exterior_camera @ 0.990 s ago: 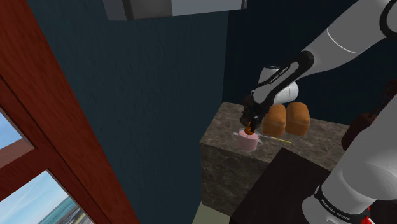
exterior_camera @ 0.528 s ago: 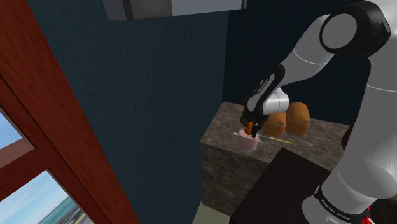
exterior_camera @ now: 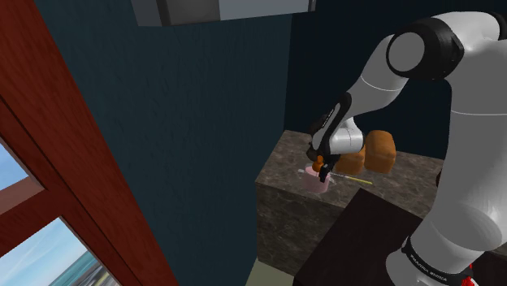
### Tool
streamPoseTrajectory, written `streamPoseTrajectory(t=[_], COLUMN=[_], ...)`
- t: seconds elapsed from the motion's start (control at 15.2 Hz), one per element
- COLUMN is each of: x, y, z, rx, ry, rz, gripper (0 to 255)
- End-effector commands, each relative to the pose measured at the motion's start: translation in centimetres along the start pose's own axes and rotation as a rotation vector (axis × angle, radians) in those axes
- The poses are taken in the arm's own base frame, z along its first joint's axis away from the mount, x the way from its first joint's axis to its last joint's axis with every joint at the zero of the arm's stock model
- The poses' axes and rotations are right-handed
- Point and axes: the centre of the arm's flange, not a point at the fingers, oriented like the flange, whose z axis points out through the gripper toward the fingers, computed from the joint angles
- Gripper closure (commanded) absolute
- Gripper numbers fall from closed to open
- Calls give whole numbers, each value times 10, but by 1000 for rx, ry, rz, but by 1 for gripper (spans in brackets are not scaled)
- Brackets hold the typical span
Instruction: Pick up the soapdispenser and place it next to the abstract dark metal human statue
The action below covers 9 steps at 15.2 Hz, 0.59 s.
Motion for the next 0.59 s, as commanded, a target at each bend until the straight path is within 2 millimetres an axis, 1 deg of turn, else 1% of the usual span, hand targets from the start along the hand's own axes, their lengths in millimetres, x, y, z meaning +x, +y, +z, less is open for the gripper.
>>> streamPoseTrajectory(t=[0.0, 0.33, 0.4, 0.53], x=[0, 0, 0, 0], y=[0, 0, 0, 0], z=[2, 2, 2, 2], rx=[0, 0, 0, 0], ry=[0, 0, 0, 0], rz=[0, 0, 0, 0], gripper=[0, 0, 255, 255])
